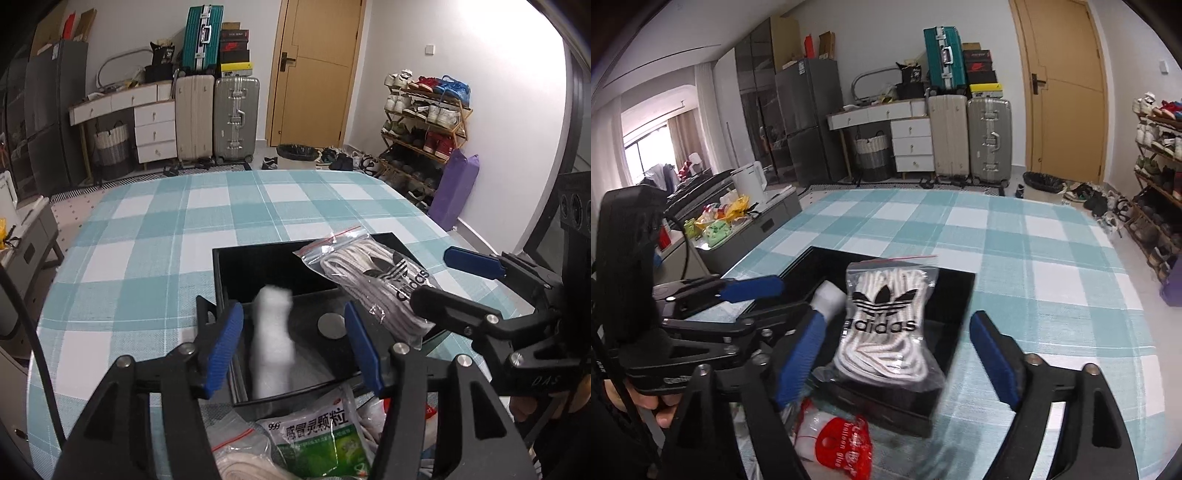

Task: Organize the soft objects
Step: 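Open both grippers to drop the foam and adidas bag into the box, then move both grippers back toward the remaining items on the table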

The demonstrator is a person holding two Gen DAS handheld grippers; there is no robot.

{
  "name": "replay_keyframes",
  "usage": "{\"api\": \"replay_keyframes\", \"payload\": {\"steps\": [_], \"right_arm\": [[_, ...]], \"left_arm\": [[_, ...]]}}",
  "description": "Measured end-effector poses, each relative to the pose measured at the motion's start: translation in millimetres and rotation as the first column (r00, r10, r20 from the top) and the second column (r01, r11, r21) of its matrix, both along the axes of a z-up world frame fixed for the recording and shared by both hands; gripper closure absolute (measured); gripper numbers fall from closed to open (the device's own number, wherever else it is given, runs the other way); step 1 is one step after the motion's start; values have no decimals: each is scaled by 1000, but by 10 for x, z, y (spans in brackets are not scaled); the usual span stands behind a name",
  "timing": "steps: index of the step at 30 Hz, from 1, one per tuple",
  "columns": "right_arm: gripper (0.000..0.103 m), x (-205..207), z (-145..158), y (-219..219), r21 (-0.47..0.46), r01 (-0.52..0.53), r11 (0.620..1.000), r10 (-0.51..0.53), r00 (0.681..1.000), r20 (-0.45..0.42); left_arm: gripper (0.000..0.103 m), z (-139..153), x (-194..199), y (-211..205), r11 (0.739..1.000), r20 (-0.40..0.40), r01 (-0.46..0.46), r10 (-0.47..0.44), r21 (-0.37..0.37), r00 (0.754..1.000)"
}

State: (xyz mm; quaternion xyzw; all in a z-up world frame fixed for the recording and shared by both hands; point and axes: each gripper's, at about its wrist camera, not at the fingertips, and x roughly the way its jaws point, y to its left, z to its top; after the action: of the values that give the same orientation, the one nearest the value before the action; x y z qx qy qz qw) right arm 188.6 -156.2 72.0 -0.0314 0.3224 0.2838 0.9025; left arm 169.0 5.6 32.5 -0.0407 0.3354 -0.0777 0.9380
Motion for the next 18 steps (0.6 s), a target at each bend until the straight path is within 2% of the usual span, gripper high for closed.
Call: {"api": "replay_keyframes", "payload": {"steps": [2,4,6,8,10,14,18], "right_arm": [[17,-1,7,-42,0,9,1000,-9,1000,-1],[13,-10,6,-79,0,17,1000,-17,1000,-4],[10,-36,11,-110,6,22,1000,-22,1000,-4],[5,-76,11,-131,9,24,1000,-24,1000,0],[1,-116,13,-149,10,22,1000,-22,1000,2],[1,-204,19,-195,14,27,1000,-27,1000,1],[1,-307,14,-265,22,41,999,-41,999,0]], "left_arm": [[43,15,-24,-1,1000,2,1,-1,5,1000],[36,32,-67,0,1000,9,-3,3,17,1000],[12,63,-126,11,1000,34,-13,12,25,999],[5,101,-194,28,1000,62,-14,13,21,998],[4,133,-250,53,999,71,-24,22,24,997],[0,164,-368,113,999,81,-36,34,23,996],[0,150,-483,157,999,81,-39,37,32,996]]}}
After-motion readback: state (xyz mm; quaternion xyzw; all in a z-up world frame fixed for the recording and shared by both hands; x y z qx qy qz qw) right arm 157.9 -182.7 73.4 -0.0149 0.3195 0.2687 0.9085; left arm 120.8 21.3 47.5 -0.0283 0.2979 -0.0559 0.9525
